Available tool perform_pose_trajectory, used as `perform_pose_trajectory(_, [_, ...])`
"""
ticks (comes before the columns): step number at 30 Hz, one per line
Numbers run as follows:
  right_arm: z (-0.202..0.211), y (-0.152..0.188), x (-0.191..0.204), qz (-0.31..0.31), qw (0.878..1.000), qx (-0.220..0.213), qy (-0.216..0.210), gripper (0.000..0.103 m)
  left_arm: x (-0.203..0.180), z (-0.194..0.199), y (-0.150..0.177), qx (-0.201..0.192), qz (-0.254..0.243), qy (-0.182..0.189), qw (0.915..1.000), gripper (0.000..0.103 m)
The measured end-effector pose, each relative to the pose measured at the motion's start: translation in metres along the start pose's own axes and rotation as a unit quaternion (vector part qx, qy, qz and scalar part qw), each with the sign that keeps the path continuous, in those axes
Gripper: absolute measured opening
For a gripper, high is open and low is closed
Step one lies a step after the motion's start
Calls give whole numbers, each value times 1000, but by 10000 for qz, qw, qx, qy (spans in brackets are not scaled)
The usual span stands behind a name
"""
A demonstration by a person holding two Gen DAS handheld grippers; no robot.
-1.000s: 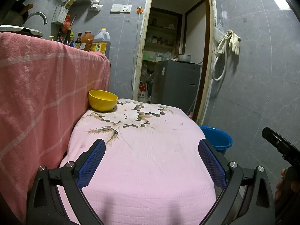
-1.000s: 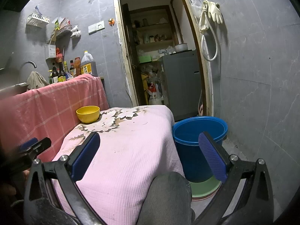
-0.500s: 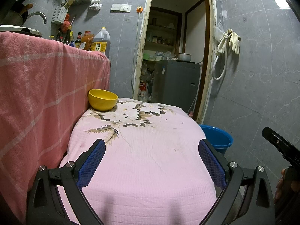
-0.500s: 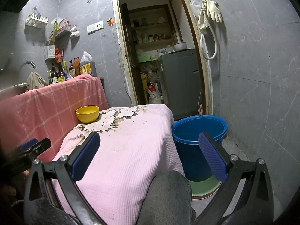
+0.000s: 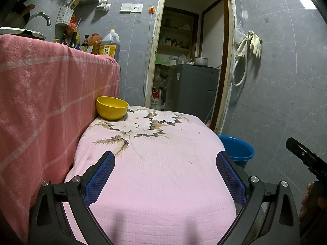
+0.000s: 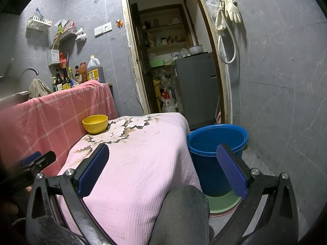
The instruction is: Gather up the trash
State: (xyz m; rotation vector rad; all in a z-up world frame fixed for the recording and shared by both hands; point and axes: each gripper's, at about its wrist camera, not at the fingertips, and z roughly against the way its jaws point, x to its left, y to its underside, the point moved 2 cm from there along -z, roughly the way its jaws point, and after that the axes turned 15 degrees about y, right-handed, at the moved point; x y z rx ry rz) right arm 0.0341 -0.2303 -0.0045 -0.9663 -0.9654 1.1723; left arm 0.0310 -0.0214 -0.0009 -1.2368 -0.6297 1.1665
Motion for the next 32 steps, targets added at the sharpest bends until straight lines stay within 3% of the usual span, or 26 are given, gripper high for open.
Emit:
perform_pose_trajectory(12, [0, 0, 1, -8, 10000, 6, 6, 103, 4, 2, 7, 57, 34, 16, 10000, 97])
perform_pose_trajectory(21, [1, 2, 4, -6, 10000, 18, 17, 103, 8, -2, 11, 249, -122, -330, 9991, 97])
perform_pose_trajectory(32, [2, 12, 14, -16, 9999, 97, 20, 103, 15, -1, 13, 296, -133, -291, 9991, 97])
